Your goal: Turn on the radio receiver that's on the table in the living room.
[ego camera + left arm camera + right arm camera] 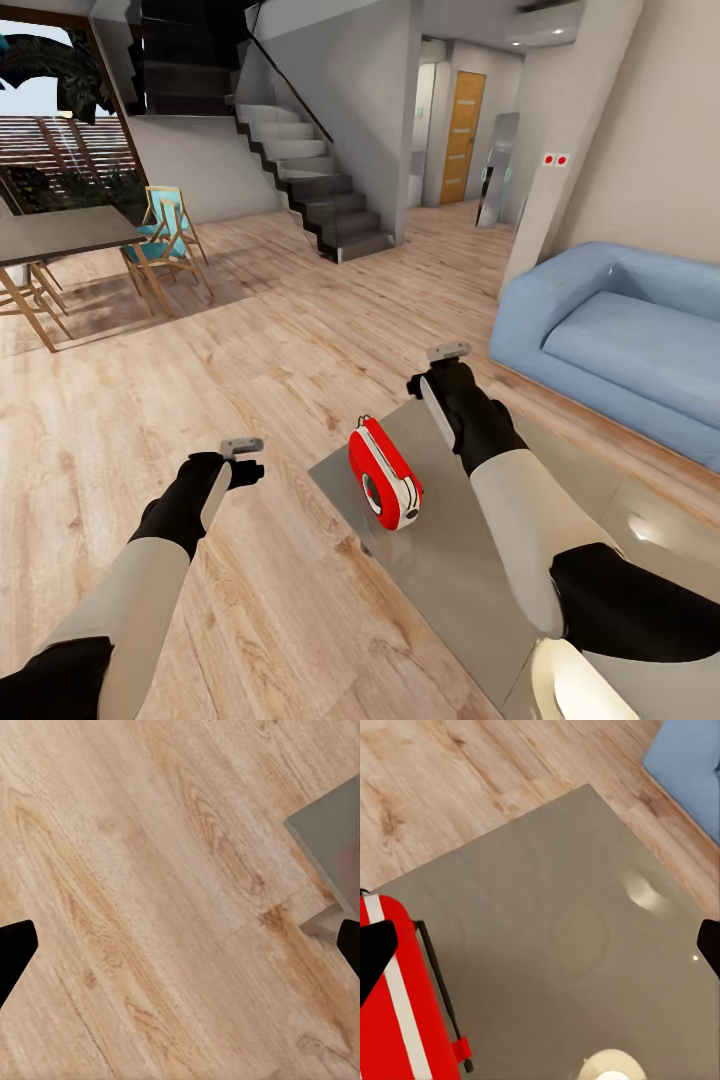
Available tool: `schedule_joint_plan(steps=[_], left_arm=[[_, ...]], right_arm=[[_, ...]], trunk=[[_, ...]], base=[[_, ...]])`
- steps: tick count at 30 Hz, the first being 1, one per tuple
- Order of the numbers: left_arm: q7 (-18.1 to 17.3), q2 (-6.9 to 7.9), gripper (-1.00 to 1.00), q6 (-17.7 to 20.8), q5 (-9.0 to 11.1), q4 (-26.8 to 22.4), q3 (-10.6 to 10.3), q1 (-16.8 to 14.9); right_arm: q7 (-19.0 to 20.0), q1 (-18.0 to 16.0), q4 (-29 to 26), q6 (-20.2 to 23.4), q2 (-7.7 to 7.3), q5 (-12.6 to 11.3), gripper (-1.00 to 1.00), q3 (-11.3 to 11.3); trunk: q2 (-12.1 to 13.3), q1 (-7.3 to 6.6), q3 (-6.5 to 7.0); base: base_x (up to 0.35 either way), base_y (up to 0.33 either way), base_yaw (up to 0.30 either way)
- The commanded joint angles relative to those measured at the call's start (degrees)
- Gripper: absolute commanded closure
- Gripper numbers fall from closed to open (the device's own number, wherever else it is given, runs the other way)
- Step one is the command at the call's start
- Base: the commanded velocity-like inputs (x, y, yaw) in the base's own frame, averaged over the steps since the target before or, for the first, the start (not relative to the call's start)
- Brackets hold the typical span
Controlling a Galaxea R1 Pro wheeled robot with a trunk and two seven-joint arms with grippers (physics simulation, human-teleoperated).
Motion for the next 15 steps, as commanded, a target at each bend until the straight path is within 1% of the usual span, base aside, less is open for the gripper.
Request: schedule_joint_plan(steps=[1,6,7,11,12,15], left_arm=[[-0.02,0.00,-1.00,0.00,0.00,-0.01,0.00,0.00],[-0.14,-0.02,-1.00,-0.02,0.02,-0.11,0.00,-0.02],[-0.15,-0.02,-1.00,-0.02,0.02,-0.18,0.00,0.00],[-0.17,-0.02,-1.00,-0.02,0.04,-0.25,0.00,0.00],[-0.18,-0.02,-1.00,-0.02,0.04,-0.27,0.00,-0.01],[-0.18,0.01,-1.00,-0.02,0.07,-0.28,-0.02,-0.01]], right_arm=[[0.00,0.00,0.00,0.01,0.00,-0.26,-1.00,0.00],[0.05,0.01,-0.09,0.02,0.00,-2.24,-1.00,0.00],[0.07,0.02,-0.13,0.05,0.00,-3.30,-1.00,0.00],[0.09,0.03,-0.15,0.42,0.00,-5.60,-1.00,0.04],[0.09,0.03,-0.17,0.76,0.00,-6.69,-1.00,0.06],[0.10,0.05,-0.19,1.17,0.00,-8.04,-1.00,0.07]], trunk=[[0.00,0.00,0.00],[0.00,0.00,0.00],[0.00,0.00,0.00],[0.00,0.00,0.00],[0.00,0.00,0.00],[0.00,0.00,0.00]], base=[[0.000,0.000,0.000],[0.000,0.000,0.000],[0.000,0.000,0.000],[0.000,0.000,0.000],[0.000,0.000,0.000],[0.000,0.000,0.000]])
